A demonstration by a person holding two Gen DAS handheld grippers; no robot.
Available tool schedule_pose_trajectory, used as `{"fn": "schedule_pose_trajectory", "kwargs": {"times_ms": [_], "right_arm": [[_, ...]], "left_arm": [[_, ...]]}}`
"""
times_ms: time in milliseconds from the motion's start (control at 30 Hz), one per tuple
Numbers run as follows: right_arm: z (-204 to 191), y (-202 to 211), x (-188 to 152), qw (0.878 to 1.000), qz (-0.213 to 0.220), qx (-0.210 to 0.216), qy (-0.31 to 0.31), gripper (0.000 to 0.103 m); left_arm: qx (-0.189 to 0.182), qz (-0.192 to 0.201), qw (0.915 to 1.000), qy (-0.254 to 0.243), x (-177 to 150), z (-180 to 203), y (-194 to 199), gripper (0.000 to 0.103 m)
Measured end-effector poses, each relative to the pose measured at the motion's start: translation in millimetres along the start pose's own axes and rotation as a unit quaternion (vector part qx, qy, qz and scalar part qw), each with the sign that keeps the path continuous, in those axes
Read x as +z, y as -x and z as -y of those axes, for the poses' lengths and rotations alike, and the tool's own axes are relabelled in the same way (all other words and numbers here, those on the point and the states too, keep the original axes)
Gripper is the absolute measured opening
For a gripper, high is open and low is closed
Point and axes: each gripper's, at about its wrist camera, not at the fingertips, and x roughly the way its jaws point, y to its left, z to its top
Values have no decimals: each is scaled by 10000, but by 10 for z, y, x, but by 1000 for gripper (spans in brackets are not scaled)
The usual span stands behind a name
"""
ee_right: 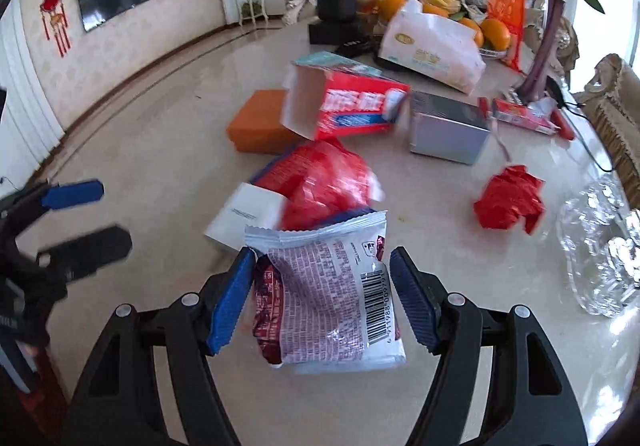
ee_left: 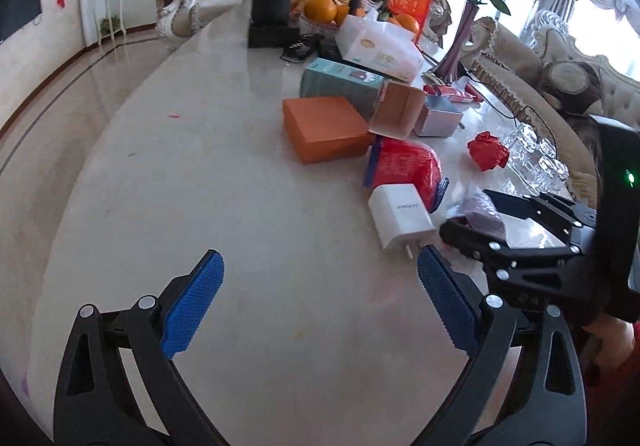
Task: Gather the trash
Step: 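Grasp white PISEN charger with left tool while right tool grasps snack wrapper, then carry charger and snack wrapper over the wastebasket and release both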
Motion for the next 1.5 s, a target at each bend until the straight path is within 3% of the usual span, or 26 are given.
{"fn": "schedule_pose_trajectory", "kwargs": {"times_ms": [100, 267, 467, 700, 733, 800, 867, 933, 1033, 1133, 1300, 1400, 1500], "right_arm": [[183, 45, -90, 9997, -47, -129, -184, 66], [436, 115, -180, 9987, -52, -221, -462, 66], [609, 156, -268, 9975, -40, -283, -645, 66], [657, 104, -286, 9972, -111, -335, -659, 66], [662, 91, -280, 9971, -136, -342, -672, 65], [669, 89, -279, 9967, -149, -318, -736, 62], [661, 111, -281, 9964, -162, -259, -790, 53], [639, 148, -302, 9963, -115, -264, -811, 49], [628, 264, -336, 9952, 68, -184, -954, 47], [596, 370, -368, 9946, 150, -29, -1023, 46], [507, 567, -522, 9924, 332, 120, -1181, 46], [379, 888, -708, 9904, 631, 304, -1189, 46], [236, 1230, -892, 9876, 887, 558, -1168, 46]], "left_arm": [[-115, -65, 9998, -154, 58, 172, -119, 95], [0, -129, 9989, -453, 114, 524, -366, 95], [432, -360, 9979, -306, 106, 645, -649, 95], [751, -290, 9958, -429, 139, 678, -717, 94], [703, -371, 9957, -470, 143, 680, -745, 92], [667, -347, 9953, -608, 137, 702, -737, 64], [702, -344, 9946, -684, 153, 722, -696, 44], [605, -393, 9950, -696, 152, 699, -687, 44], [473, -411, 9963, -592, 109, 614, -629, 43], [107, -435, 9978, -480, -10, 512, -484, 43], [-52, -275, 9986, -455, -279, 407, -183, 43], [-380, -51, 9989, -283, -479, 297, 209, 43], [-628, 309, 9966, -443, -739, 315, 798, 43]]}}
